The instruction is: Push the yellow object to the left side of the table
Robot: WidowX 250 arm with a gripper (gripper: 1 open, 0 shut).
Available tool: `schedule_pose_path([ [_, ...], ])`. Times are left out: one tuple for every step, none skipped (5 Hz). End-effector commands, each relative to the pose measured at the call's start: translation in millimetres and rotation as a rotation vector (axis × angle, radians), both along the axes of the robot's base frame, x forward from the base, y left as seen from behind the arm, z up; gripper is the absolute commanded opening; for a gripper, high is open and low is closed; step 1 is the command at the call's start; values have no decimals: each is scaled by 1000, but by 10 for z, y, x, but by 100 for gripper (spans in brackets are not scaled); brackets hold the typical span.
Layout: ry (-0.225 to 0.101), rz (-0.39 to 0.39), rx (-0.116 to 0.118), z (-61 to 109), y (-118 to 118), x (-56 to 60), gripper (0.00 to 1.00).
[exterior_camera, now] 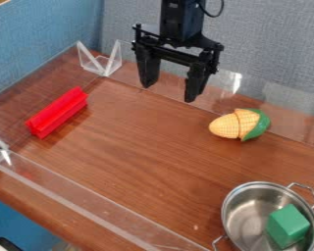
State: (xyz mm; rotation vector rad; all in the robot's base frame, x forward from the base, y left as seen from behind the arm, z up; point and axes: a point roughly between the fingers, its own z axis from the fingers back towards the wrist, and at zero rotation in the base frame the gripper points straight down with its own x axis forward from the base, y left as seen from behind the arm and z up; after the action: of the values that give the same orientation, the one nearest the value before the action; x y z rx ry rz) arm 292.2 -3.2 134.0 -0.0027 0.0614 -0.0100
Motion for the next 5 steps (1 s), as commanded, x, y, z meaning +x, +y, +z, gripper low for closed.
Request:
schedule_pose_path([
  [15,-27,-4,-68,-20,20,100],
  [10,-124,-10,-157,-96,135,100],
  [-7,-200,-17,-230,-214,256,100],
  [-23,-264,-19,-300,-378,436,100],
  [-34,-283,-25,-395,-541,600,100],
])
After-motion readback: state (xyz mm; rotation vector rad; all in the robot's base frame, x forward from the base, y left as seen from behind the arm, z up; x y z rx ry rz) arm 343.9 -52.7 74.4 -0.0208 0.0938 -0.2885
